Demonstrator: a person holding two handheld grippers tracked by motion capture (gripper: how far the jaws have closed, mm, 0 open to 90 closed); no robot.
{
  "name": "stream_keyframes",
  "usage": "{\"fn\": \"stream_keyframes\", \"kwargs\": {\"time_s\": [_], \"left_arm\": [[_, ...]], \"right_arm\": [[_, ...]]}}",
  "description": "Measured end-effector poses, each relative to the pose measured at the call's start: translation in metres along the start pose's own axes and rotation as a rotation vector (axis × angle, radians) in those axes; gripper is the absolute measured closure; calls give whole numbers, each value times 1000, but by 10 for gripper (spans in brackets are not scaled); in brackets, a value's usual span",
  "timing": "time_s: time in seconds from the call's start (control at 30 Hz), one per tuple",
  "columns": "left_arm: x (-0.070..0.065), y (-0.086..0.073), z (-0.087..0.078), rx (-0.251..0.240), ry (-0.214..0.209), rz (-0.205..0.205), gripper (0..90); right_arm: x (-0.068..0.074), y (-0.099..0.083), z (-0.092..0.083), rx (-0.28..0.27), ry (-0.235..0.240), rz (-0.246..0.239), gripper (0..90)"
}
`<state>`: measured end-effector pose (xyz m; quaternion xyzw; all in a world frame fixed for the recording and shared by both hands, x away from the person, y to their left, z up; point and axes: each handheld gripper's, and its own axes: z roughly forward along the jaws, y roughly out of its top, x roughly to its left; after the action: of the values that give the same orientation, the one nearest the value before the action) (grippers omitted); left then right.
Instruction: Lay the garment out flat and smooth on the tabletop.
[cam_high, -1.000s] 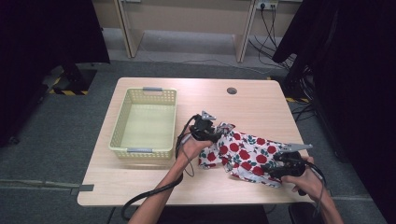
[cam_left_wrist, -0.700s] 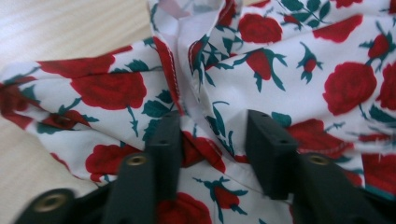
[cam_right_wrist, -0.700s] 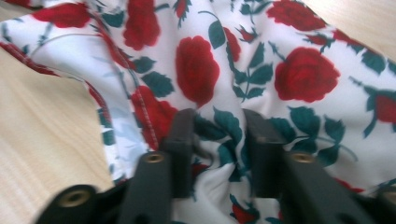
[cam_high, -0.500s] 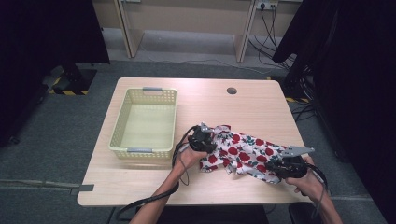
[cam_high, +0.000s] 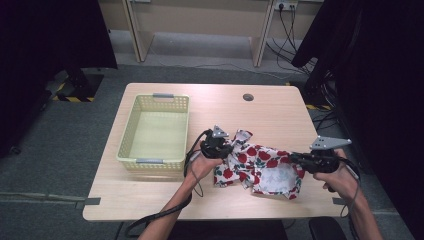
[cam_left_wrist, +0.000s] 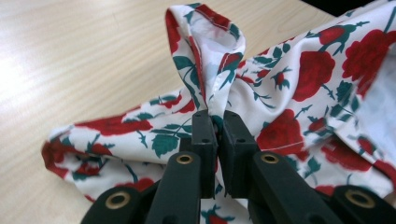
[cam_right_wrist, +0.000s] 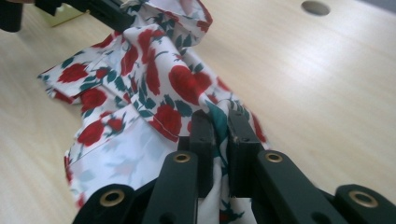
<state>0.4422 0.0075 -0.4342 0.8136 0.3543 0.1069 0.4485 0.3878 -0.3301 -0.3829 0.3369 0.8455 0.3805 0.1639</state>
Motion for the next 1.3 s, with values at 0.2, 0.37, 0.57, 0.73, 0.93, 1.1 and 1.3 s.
{"fn": "stream_keyframes", "kwargs": {"time_s": [0.2, 0.37, 0.57, 0.73, 0.93, 1.1, 1.3], "left_arm": [[0, 24, -3, -41, 10, -3, 856], [12, 42, -1, -68, 53, -34, 858], [27, 38, 14, -39, 86, -90, 773], [27, 27, 11, -26, 103, -123, 552], [23, 21, -3, -31, 106, -142, 401], [14, 9, -16, -22, 90, -138, 333], [4, -15, -23, 8, 89, -138, 275]], "right_arm": [[-25, 24, 13, 10, -52, 14, 848], [-54, 42, 29, 15, -85, 61, 823], [-87, 50, 59, 46, -101, 159, 699], [-98, 43, 66, 29, -114, 276, 434], [-94, 36, 53, 17, -111, 287, 337], [-75, 29, 45, 26, -79, 244, 302], [-52, 9, 44, 51, -53, 182, 291]]}}
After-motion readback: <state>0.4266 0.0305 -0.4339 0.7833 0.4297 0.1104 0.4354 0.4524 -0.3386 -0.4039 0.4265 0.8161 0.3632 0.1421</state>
